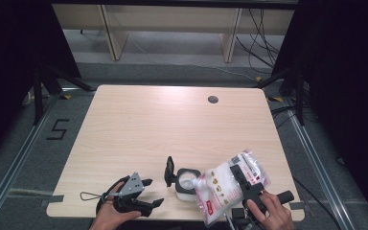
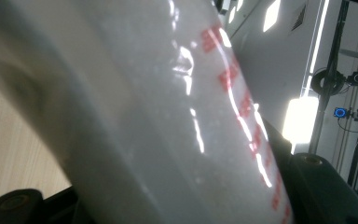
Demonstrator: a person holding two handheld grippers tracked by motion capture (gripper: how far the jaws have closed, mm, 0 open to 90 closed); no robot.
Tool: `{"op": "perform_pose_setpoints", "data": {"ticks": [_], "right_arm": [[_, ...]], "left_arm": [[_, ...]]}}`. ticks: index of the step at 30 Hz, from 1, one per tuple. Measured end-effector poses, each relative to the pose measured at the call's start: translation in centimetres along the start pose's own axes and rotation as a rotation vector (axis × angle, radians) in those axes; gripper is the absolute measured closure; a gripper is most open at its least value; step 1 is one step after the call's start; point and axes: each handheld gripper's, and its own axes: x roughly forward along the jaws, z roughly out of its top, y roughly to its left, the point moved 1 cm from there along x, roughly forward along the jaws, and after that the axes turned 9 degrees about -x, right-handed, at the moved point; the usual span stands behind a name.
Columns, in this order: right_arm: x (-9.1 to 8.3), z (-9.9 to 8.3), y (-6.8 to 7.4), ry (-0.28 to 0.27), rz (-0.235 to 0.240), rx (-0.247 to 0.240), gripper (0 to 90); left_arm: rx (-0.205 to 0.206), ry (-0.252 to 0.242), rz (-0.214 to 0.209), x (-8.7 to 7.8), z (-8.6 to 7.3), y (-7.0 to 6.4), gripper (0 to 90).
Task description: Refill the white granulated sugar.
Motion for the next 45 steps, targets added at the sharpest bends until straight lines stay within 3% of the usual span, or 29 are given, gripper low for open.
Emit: {"op": "perform_pose_setpoints", "data": {"ticks": [1,3,6,7,11,13,17,18,19,22,24,25,26,29,30,33,34,35,37,38,39,40,44,45], "right_arm": [[0.0,-0.01,-0.03,0.0,0.0,-0.002,51.0],[0.05,0.0,-0.04,0.002,0.0,0.002,51.0],[-0.02,0.01,-0.07,0.002,0.006,-0.014,51.0],[-0.03,0.05,0.19,0.012,0.013,0.02,51.0],[-0.09,0.04,0.14,0.009,0.014,0.023,51.0],[-0.05,0.02,0.08,0.009,0.011,0.024,51.1],[-0.07,0.0,0.06,0.004,0.009,0.019,51.0],[-0.07,-0.01,0.03,0.012,0.015,0.012,51.1],[0.02,-0.04,-0.09,0.004,0.006,-0.007,51.1],[-0.01,-0.02,-0.01,-0.001,0.002,-0.004,51.1],[0.04,-0.02,-0.05,0.0,0.0,-0.005,51.1],[0.04,-0.01,-0.08,0.001,0.001,-0.006,51.1],[-0.07,0.03,0.17,0.012,0.018,0.023,51.1],[-0.07,0.02,0.15,0.011,0.018,0.02,51.1],[-0.12,0.03,0.25,0.022,0.021,0.033,51.1],[-0.07,0.04,0.13,0.008,0.02,0.012,51.0],[-0.07,0.11,0.39,0.014,0.026,0.05,51.1],[0.0,0.04,0.12,0.012,0.019,0.013,51.1],[-0.01,0.05,0.12,0.01,0.019,0.015,51.1],[-0.14,0.04,0.33,0.015,0.024,0.039,51.0],[-0.07,0.03,0.15,0.007,0.019,0.023,51.1],[-0.06,0.02,0.07,0.01,0.021,0.018,51.1],[-0.09,0.02,0.12,0.006,0.018,0.023,51.1],[-0.07,0.04,0.13,0.006,0.019,0.026,51.1]], "left_arm": [[0.031,0.003,-0.002,-0.01,0.08,0.18,22.8],[0.009,0.002,0.002,0.0,0.0,0.06,22.8],[0.031,0.003,-0.002,-0.01,0.08,0.17,22.7],[0.024,0.003,-0.001,0.0,0.05,0.15,22.8],[-0.001,0.0,0.0,0.0,0.0,-0.01,22.8],[0.031,0.005,-0.002,0.0,0.07,0.19,22.7],[0.004,0.001,0.0,0.0,0.0,0.02,22.8],[0.022,0.003,-0.002,0.0,0.04,0.13,22.8],[0.013,0.003,0.002,-0.01,0.01,0.09,22.7],[0.004,0.0,0.002,-0.01,0.01,0.03,22.7],[0.03,0.004,-0.002,0.0,0.06,0.18,22.8],[0.021,0.003,-0.001,0.0,0.04,0.12,22.8],[0.021,0.003,-0.001,-0.02,0.06,0.11,22.8],[0.031,0.004,-0.002,0.0,0.06,0.17,22.7],[0.017,0.004,0.001,0.0,0.01,0.09,22.7],[0.004,0.0,0.0,0.0,0.0,0.03,22.7],[0.024,0.003,-0.002,0.0,0.04,0.14,22.7],[0.021,0.004,0.0,0.0,0.02,0.12,22.8],[0.014,0.002,0.0,-0.01,0.03,0.07,22.7],[0.008,0.001,-0.001,0.0,0.02,0.04,22.8],[0.003,0.002,0.0,0.01,-0.01,0.02,22.7],[0.026,0.004,-0.002,0.01,0.04,0.16,22.7],[0.005,0.001,0.001,-0.01,0.01,0.03,22.7],[0.033,0.004,-0.003,0.0,0.07,0.18,22.7]]}}
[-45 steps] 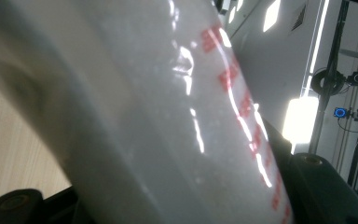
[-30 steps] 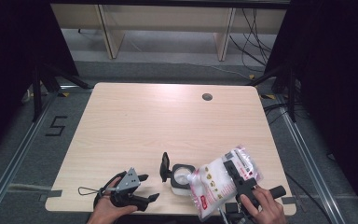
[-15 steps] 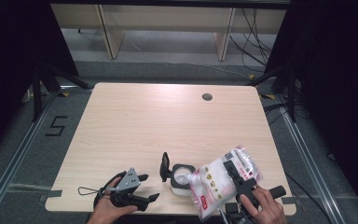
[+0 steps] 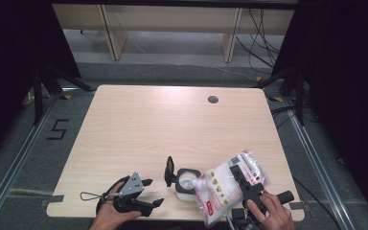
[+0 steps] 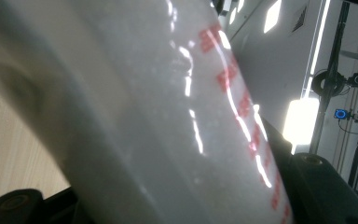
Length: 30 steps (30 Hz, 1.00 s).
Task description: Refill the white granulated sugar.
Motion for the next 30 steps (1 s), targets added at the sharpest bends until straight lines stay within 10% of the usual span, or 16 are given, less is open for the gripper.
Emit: {"op": "perform_pose_setpoints", "data": {"ticks": [30], "right_arm": [[0.17,0.12,-0.16,-0.018,-0.011,-0.022,51.1]], "left_arm": [[-0.013,-0.001,0.002,-0.02,-0.04,-0.08,22.8]]}}
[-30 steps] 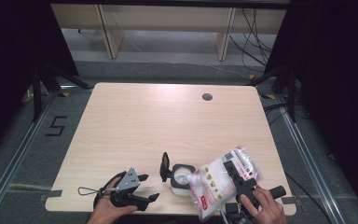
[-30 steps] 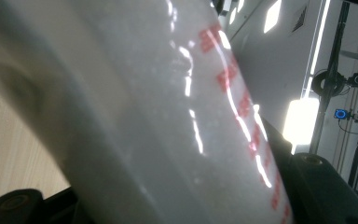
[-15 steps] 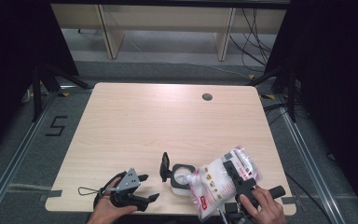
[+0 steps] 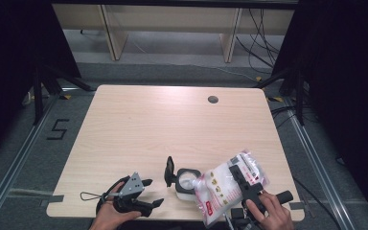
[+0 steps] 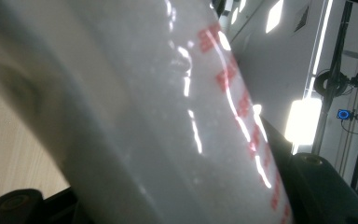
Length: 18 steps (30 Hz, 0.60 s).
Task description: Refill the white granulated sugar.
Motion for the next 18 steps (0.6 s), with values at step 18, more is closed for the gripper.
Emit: {"op": "perform_pose_setpoints", "data": {"ticks": [18], "right_arm": [[-0.03,-0.33,0.48,0.023,0.028,0.075,50.9]], "left_arm": [[-0.008,0.0,0.002,0.0,-0.02,-0.03,22.8]]}}
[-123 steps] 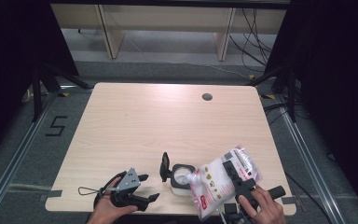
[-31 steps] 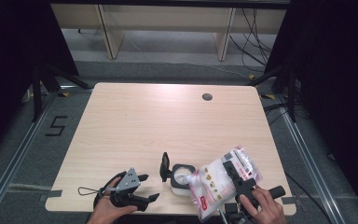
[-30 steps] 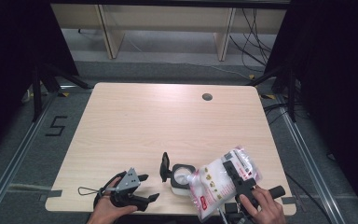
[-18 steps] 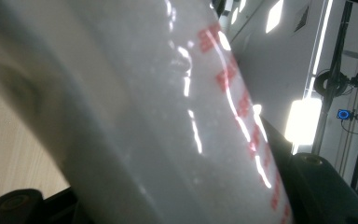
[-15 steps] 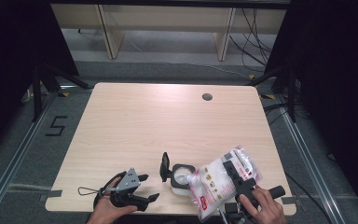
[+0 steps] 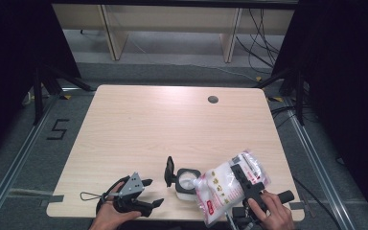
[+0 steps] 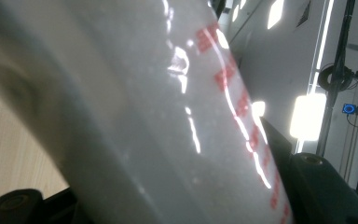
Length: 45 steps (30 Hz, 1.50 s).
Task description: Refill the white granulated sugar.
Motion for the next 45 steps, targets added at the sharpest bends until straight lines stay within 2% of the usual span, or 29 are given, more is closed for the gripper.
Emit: {"op": "perform_pose_setpoints", "data": {"ticks": [1,3,4,5,6,8,9,12,13,15,19,21,22,23,25,26,30,31,32,34,35,36,38,40,41,44,45], "right_arm": [[0.02,-0.08,-0.23,-0.008,-0.013,-0.032,51.0],[0.02,-0.03,-0.17,-0.012,-0.015,-0.007,50.9],[-0.01,0.0,-0.17,-0.013,-0.017,-0.011,51.0],[0.0,-0.01,-0.5,-0.021,-0.029,-0.053,51.0],[-0.06,-0.01,-0.29,-0.006,-0.011,-0.025,50.9],[-0.04,0.01,-0.39,-0.002,-0.01,-0.037,51.0],[-0.05,0.01,-0.37,-0.002,-0.008,-0.038,51.0],[0.01,-0.02,-0.52,-0.011,-0.022,-0.056,50.9],[0.05,-0.03,-0.23,-0.007,-0.014,-0.016,50.9],[-0.02,-0.04,-0.55,-0.011,-0.024,-0.055,50.9],[-0.06,0.03,-0.31,0.003,-0.007,-0.035,51.0],[-0.04,0.13,-0.51,-0.02,-0.027,-0.062,51.0],[-0.09,0.12,-0.61,-0.013,-0.023,-0.074,50.9],[-0.03,0.17,-0.56,-0.017,-0.027,-0.059,50.9],[-0.03,0.17,-0.6,-0.017,-0.029,-0.061,51.0],[-0.07,0.17,-0.6,-0.018,-0.026,-0.065,50.9],[0.02,0.18,-0.56,-0.016,-0.027,-0.066,50.9],[0.03,0.18,-0.23,-0.017,-0.019,-0.029,50.9],[-0.04,0.17,-0.49,-0.018,-0.022,-0.061,51.0],[0.05,0.14,-0.51,-0.024,-0.031,-0.059,51.0],[0.07,0.12,-0.55,-0.022,-0.029,-0.059,51.0],[0.04,0.11,-0.27,-0.016,-0.018,-0.019,51.0],[-0.1,0.01,-0.39,-0.011,-0.015,-0.038,51.0],[-0.16,-0.03,-0.26,0.007,-0.014,-0.014,51.0],[-0.11,-0.03,-0.38,0.0,-0.012,-0.027,51.0],[-0.17,-0.01,-0.08,0.002,-0.003,0.004,51.0],[-0.11,-0.03,-0.28,-0.003,-0.01,-0.018,51.0]], "left_arm": [[0.0,0.001,0.001,0.01,-0.01,0.01,22.8],[0.013,0.003,-0.003,0.01,0.03,0.05,22.7],[0.019,0.003,-0.005,0.01,0.06,0.08,22.8],[0.012,0.002,-0.003,0.01,0.03,0.06,22.8],[-0.002,0.002,-0.002,0.03,-0.02,0.01,22.8],[-0.011,-0.003,0.003,0.04,-0.06,0.01,22.7],[0.006,0.002,0.004,-0.04,0.02,0.07,22.7],[-0.013,-0.007,-0.001,0.05,-0.05,-0.01,22.8],[-0.014,-0.006,0.0,0.05,-0.05,0.0,22.8],[0.0,-0.001,0.0,-0.02,0.02,0.03,22.8],[0.001,0.004,0.005,0.0,-0.01,0.06,22.8],[-0.001,0.0,0.001,0.0,0.0,0.01,22.8],[0.0,-0.001,0.001,-0.01,0.01,0.01,22.8],[0.002,-0.005,0.003,0.01,-0.01,0.07,22.8],[-0.023,-0.015,0.0,0.09,-0.06,-0.06,22.8],[-0.012,-0.007,0.001,0.02,-0.04,0.02,22.8],[-0.013,-0.008,0.001,0.03,-0.05,-0.01,22.8],[-0.012,-0.009,0.0,0.02,-0.04,-0.01,22.8],[-0.014,-0.009,-0.001,0.02,-0.05,-0.02,22.7],[-0.023,-0.015,-0.001,0.09,-0.06,-0.06,22.8],[-0.023,-0.013,0.0,0.09,-0.07,-0.06,22.7],[-0.011,-0.006,0.001,0.02,-0.04,0.0,22.7],[0.004,-0.004,0.002,0.0,0.0,0.07,22.8],[-0.012,-0.005,0.002,0.03,-0.07,0.0,22.8],[-0.013,-0.008,0.001,0.03,-0.06,-0.02,22.8],[-0.017,-0.011,0.0,0.06,-0.06,-0.02,22.8],[-0.027,-0.013,-0.002,0.1,-0.09,-0.07,22.8]]}}
